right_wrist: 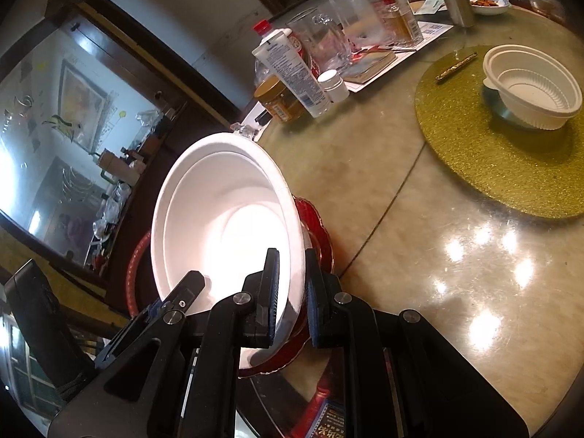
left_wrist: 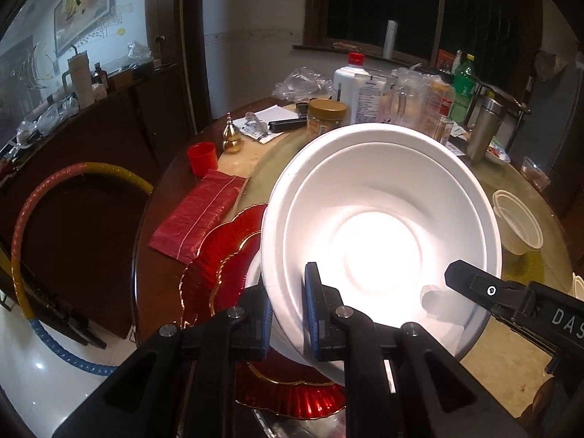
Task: Organize plates and bowls
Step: 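Lower the white foam bowl with both tools into the bowl on the red plates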
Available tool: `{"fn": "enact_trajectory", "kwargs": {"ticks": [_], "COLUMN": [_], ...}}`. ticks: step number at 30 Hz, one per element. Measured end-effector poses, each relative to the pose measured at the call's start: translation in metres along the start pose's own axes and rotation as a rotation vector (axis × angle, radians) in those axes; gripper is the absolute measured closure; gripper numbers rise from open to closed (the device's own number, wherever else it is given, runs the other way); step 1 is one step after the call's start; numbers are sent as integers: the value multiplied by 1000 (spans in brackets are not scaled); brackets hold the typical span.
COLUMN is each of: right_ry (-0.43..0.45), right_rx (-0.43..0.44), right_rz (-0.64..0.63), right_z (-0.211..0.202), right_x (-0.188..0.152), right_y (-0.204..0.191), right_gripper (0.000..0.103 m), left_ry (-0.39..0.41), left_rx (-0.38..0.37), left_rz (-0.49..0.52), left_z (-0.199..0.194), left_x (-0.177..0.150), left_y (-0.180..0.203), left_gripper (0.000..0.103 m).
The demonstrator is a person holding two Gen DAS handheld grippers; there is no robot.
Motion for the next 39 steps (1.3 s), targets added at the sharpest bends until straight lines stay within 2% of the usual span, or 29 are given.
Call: {"fn": "enact_trajectory", "kwargs": {"ticks": [22,39], "right_ry": [-97,-134], "right_rx": [1,-21], "right_rz": [-40,-9], "right_z": [34,46], "right_x": [-9,-6], "right_y": [-20,-8], "right_gripper": [90,90], "left_ry": [-61,-109], "left_rx": [50,50], "left_rz": [-40,-31], "left_z": [13,27], "left_x": [-6,-7], "left_y": [-31,-25], "left_gripper": [88,87]}}
Point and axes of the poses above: each gripper's, at about its wrist camera, not at the fingertips, and z roughly the way its jaws point, y to its right, x to its top, the point moved 3 cm from there along z, roughly the way its jaws point, and after that the axes turned 2 degrees about z, right-handed, at the moved point
